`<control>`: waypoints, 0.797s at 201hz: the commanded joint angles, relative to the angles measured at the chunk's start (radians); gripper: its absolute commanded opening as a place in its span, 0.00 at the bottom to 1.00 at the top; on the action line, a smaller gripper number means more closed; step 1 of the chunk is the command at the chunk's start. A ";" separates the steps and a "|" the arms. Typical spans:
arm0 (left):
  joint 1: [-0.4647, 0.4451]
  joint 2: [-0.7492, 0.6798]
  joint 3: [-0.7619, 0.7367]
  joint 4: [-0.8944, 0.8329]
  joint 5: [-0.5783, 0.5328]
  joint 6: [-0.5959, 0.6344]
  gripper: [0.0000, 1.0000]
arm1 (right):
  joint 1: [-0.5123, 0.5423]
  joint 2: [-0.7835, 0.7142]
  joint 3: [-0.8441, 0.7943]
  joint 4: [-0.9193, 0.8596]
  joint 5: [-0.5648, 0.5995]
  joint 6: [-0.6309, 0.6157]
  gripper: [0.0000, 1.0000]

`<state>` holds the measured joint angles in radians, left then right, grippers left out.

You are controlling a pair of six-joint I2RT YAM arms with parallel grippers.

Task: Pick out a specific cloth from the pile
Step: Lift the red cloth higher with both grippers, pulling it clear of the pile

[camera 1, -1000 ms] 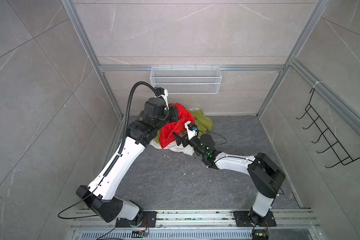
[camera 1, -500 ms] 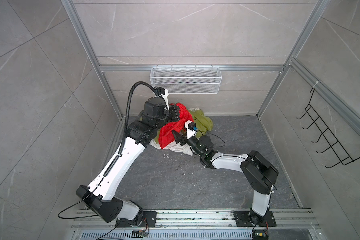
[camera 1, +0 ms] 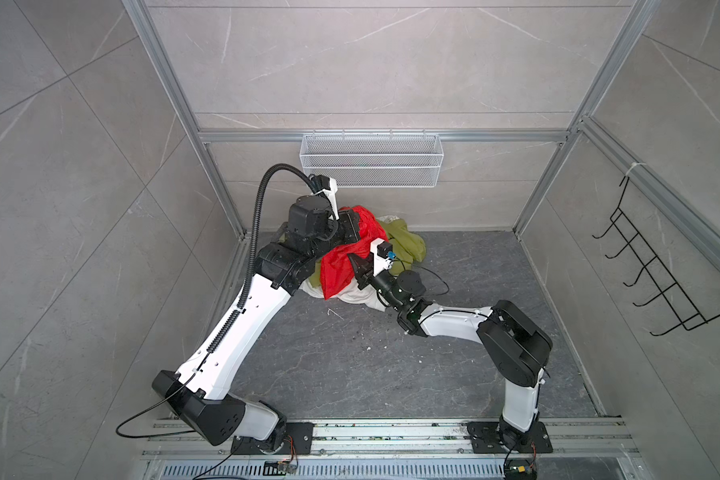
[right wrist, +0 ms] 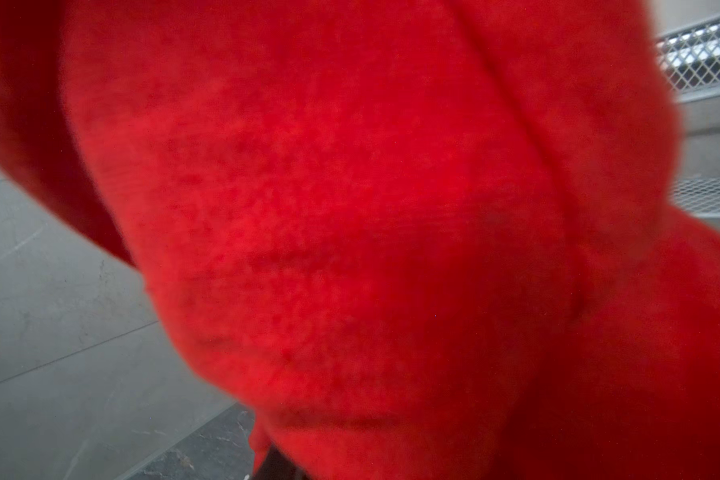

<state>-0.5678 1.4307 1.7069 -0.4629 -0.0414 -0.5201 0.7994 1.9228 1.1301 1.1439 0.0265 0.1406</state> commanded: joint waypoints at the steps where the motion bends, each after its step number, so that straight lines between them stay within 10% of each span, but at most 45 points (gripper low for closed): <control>1: -0.004 -0.033 0.027 0.075 0.017 0.009 0.00 | 0.006 -0.011 0.004 0.044 -0.008 -0.001 0.13; 35: -0.003 -0.039 0.033 0.077 0.008 0.018 0.00 | 0.006 -0.036 0.013 0.018 -0.009 -0.015 0.00; 160: -0.002 -0.058 0.058 0.080 0.000 0.040 0.00 | 0.007 -0.183 0.080 -0.179 0.012 -0.079 0.00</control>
<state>-0.5678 1.4216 1.7184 -0.4416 -0.0425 -0.5076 0.7994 1.8103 1.1671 0.9882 0.0235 0.0856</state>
